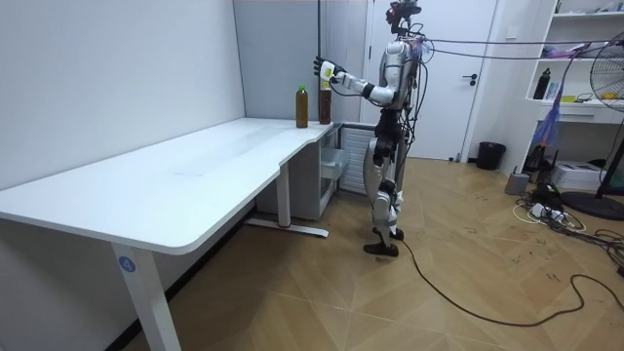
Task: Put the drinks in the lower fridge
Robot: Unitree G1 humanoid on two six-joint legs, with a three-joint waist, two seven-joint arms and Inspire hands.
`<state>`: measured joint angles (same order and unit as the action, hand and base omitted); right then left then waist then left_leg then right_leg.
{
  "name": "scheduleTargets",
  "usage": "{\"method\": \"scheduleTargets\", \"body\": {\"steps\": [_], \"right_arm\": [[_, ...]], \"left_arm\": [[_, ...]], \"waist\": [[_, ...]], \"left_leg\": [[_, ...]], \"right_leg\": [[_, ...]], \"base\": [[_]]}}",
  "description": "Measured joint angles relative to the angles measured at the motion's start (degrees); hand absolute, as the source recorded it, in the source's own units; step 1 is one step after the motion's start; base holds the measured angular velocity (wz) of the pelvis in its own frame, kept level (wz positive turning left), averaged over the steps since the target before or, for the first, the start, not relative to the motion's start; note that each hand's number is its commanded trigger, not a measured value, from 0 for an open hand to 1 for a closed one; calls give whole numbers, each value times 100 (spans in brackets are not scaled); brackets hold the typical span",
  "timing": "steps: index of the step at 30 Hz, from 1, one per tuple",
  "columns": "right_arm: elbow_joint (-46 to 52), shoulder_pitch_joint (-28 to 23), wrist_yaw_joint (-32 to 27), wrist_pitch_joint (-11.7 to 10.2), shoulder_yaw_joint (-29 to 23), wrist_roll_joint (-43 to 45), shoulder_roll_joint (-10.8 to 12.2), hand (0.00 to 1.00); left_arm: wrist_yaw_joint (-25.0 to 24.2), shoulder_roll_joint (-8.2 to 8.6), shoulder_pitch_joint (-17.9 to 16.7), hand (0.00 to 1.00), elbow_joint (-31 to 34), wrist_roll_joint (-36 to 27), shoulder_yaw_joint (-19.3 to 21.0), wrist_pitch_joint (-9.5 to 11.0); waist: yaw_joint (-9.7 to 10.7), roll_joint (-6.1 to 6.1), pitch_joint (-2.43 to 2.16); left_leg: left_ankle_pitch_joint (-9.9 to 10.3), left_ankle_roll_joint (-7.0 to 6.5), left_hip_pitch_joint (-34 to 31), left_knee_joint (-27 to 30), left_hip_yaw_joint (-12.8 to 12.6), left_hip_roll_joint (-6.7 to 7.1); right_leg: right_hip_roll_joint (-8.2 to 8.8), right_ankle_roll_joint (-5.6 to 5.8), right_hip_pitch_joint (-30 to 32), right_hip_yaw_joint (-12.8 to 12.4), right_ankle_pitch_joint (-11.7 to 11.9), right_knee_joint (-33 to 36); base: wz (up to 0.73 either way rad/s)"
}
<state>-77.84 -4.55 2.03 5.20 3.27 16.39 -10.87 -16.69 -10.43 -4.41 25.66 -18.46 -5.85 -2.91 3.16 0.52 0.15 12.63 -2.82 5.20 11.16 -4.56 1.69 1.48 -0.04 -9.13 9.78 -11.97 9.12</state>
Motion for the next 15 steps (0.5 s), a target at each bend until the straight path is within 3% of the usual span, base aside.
{"method": "scheduleTargets", "body": {"steps": [6, 15], "right_arm": [[5, 8, 2, -2, -8, 0, -2, 0], [18, 8, 3, 116, -7, -1, -7, 0]], "left_arm": [[42, 0, -88, 0, -97, 16, 4, -91], [147, -143, -98, 0, -418, 88, 11, -212]], "waist": [[-10, 0, 1], [-21, -8, 7]], "left_leg": [[-1, -1, 48, -1, -1, -4], [-2, -2, 50, 6, -3, -2]], "right_leg": [[0, 1, -2, -17, -1, 57], [2, 1, -16, -17, -1, 66]], "base": [[0], [0]]}}
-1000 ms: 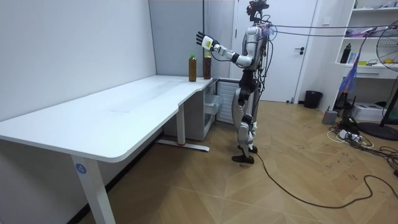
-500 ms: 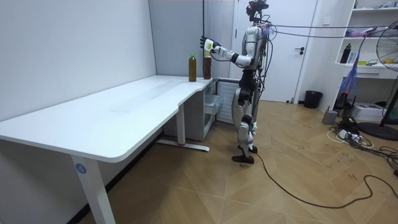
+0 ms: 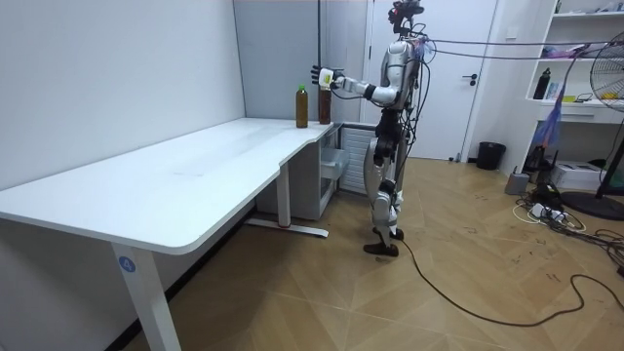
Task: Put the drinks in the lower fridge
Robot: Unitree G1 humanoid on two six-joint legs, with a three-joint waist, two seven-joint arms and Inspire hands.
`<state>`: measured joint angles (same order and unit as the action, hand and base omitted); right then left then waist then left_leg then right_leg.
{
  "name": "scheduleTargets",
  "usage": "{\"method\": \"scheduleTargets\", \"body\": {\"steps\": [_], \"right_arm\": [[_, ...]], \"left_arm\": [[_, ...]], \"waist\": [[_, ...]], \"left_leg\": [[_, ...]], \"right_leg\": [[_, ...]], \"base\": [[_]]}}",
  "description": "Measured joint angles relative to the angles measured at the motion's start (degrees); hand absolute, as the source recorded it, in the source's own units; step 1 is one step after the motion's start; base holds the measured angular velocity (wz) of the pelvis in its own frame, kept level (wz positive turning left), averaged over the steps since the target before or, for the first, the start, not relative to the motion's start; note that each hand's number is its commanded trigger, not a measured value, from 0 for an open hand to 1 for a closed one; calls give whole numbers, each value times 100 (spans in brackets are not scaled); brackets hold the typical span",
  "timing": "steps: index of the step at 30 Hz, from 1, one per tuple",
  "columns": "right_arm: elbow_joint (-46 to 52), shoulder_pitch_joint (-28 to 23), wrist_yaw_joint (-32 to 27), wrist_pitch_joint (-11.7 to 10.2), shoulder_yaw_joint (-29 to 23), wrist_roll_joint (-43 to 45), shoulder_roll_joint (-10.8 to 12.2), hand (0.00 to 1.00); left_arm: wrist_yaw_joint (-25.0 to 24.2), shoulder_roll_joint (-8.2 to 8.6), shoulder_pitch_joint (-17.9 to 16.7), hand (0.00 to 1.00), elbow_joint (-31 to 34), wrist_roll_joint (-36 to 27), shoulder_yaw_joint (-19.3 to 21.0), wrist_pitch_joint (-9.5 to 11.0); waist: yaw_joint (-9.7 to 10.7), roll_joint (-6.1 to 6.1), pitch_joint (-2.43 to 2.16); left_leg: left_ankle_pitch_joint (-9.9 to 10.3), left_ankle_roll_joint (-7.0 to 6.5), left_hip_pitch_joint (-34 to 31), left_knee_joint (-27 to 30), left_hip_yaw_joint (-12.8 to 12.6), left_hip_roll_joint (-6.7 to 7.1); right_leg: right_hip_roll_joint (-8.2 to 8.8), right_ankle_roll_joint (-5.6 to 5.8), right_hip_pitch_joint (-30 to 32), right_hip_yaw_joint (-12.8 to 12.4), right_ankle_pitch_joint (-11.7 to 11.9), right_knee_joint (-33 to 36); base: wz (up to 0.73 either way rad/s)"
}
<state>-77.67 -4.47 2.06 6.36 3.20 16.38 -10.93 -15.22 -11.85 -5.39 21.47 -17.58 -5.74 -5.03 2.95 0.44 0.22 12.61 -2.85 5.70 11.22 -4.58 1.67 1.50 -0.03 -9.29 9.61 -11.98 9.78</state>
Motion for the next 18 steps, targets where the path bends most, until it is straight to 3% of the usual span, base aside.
{"method": "scheduleTargets", "body": {"steps": [18], "right_arm": [[-27, -2, 5, -1, 4, -5, 13, 0]], "left_arm": [[326, -14, -60, 0, -365, 155, 11, -1]], "waist": [[-13, -21, 49]], "left_leg": [[-4, -3, 2, -37, -6, 3]], "right_leg": [[1, 1, 49, -15, 0, -18]], "base": [[0]]}}
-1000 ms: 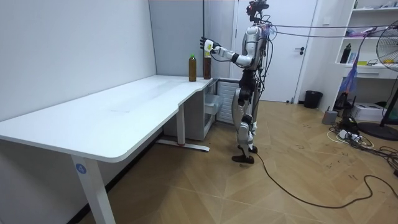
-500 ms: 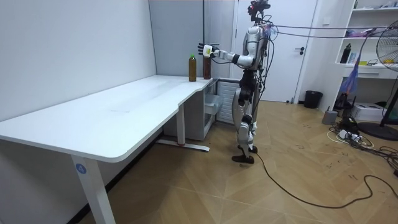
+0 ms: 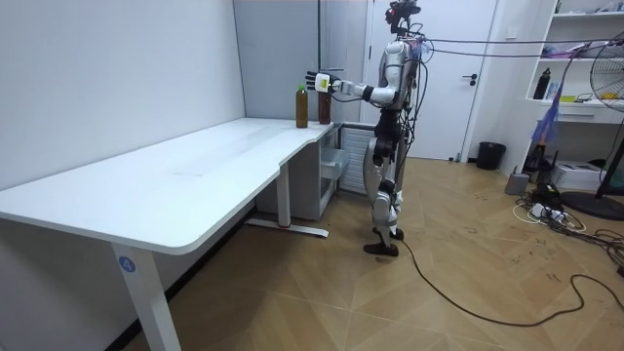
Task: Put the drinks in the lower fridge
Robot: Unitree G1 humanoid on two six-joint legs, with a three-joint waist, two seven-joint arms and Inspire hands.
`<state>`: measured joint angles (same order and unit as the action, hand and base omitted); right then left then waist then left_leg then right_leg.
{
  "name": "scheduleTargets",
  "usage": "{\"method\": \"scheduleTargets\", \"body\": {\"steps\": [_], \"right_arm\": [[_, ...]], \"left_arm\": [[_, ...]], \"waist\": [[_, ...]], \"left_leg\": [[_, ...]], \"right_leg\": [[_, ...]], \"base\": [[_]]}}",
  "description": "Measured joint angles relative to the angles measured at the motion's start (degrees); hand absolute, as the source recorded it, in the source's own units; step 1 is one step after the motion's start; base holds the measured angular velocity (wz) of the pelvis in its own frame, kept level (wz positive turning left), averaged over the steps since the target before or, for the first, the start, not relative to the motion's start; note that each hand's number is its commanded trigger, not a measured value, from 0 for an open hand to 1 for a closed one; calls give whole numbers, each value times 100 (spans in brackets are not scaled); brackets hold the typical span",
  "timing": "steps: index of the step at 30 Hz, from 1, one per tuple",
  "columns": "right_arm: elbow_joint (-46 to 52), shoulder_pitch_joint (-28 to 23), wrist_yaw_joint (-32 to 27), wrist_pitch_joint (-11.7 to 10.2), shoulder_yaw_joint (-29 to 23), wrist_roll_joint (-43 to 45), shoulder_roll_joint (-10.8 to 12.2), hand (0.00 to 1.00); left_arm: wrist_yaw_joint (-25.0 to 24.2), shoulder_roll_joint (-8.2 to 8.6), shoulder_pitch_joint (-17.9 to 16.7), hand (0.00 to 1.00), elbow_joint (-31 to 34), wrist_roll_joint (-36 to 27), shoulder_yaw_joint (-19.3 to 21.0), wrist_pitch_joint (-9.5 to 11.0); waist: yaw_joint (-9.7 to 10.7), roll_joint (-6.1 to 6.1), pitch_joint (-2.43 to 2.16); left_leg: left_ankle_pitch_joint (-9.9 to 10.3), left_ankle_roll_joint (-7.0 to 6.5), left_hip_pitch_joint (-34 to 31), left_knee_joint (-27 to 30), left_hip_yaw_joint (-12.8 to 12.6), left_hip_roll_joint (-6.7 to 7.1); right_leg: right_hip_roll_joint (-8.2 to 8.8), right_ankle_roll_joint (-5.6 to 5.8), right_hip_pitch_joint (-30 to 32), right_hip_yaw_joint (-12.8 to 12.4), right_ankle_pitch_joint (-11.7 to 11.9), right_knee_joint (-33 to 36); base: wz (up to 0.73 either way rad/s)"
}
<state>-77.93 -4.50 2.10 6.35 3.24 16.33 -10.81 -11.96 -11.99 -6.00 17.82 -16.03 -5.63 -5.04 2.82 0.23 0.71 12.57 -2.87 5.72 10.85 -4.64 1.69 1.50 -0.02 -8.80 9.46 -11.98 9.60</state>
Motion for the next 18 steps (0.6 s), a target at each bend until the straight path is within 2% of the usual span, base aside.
{"method": "scheduleTargets", "body": {"steps": [9, 18], "right_arm": [[35, 5, 181, 84, 0, 3, 0, 0], [47, 9, 255, 103, -5, 11, -1, 0]], "left_arm": [[-132, 4, -32, 0, -437, 74, -4, -16], [-343, 37, -82, 0, -563, 65, -14, -92]], "waist": [[15, 0, -5], [34, 58, -42]], "left_leg": [[0, 0, -41, 18, 0, -3], [0, 0, -31, 46, 4, -4]], "right_leg": [[-3, 0, 61, 6, 0, 14], [-2, 0, 45, 4, 0, 19]], "base": [[0], [0]]}}
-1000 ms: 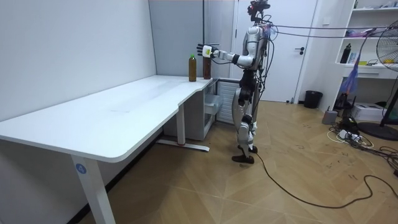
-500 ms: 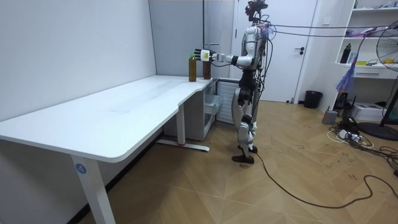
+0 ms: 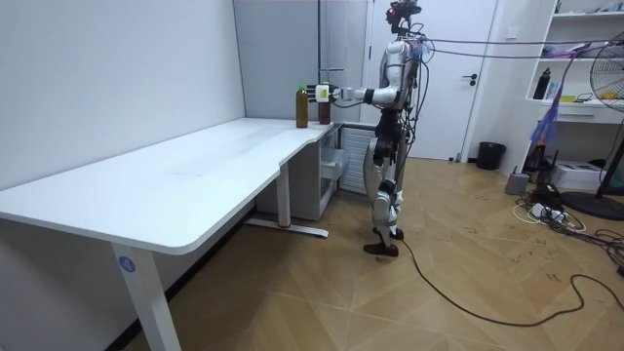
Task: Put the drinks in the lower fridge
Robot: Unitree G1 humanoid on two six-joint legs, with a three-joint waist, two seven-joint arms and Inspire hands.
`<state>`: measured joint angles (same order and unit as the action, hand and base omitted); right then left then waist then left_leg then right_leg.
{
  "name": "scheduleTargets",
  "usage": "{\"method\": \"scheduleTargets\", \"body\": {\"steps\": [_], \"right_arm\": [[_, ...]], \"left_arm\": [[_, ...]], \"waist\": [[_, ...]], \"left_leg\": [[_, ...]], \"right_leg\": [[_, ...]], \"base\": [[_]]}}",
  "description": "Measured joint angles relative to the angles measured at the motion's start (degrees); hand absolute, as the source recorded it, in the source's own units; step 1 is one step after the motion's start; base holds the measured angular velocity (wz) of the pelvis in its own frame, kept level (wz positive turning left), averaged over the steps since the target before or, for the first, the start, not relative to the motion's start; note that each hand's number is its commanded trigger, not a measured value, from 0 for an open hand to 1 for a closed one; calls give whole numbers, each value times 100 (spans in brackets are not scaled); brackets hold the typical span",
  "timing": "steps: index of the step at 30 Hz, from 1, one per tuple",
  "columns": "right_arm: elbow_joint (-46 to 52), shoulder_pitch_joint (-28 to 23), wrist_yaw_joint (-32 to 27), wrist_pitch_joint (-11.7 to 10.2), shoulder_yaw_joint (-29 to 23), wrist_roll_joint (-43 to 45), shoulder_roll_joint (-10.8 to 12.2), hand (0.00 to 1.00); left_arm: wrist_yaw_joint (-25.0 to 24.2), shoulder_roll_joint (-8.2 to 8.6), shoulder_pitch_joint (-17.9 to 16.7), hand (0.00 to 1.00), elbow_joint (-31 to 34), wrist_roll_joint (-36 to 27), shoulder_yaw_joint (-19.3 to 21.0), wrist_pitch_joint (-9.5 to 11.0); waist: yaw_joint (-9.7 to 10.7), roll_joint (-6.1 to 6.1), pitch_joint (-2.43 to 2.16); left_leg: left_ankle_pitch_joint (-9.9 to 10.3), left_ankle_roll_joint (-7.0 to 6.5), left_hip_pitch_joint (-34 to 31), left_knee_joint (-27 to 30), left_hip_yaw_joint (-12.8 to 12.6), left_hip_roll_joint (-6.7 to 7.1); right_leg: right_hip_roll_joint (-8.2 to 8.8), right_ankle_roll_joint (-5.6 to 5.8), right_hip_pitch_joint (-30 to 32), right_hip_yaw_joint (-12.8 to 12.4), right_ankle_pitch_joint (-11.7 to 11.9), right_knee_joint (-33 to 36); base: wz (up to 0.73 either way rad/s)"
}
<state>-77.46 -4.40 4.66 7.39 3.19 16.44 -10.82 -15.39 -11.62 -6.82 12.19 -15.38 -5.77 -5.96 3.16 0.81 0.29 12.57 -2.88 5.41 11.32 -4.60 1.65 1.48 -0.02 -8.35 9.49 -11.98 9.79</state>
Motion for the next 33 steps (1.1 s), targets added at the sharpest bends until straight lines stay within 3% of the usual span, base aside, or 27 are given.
{"method": "scheduleTargets", "body": {"steps": [8, 30, 31, 32, 33], "right_arm": [[0, 21, 44, 24, 4, -8, -1, 0], [240, -23, -35, 145, 63, 9, 5, 0], [244, -23, -36, 145, 63, 9, 5, 0], [243, -23, -36, 145, 63, 9, 5, 0], [243, -25, -36, 146, 63, 8, 5, 0]], "left_arm": [[-50, 35, -9, 0, -66, -8, -8, -23], [-109, 74, -9, 0, -64, -268, -22, -116], [-109, 74, -8, 2, -64, -301, -22, -116], [-109, 74, -9, 20, -64, -305, -22, -116], [-109, 76, -9, 56, -64, -310, -22, -116]], "waist": [[35, 22, -11], [135, -17, 20], [135, -12, 18], [135, -10, 16], [135, -6, 14]], "left_leg": [[0, 0, 36, 1, 0, 0], [1, 0, 34, 10, 1, -1], [1, 0, 35, 10, 1, -1], [1, 0, 35, 10, 1, -1], [1, 0, 35, 10, 1, -1]], "right_leg": [[1, -1, -75, 0, 0, 1], [-3, -1, -50, -9, 0, -6], [-3, -1, -50, -9, 0, -6], [-3, -1, -51, -10, 0, -5], [-4, -1, -57, -9, 0, -4]], "base": [[0], [0], [0], [0], [0]]}}
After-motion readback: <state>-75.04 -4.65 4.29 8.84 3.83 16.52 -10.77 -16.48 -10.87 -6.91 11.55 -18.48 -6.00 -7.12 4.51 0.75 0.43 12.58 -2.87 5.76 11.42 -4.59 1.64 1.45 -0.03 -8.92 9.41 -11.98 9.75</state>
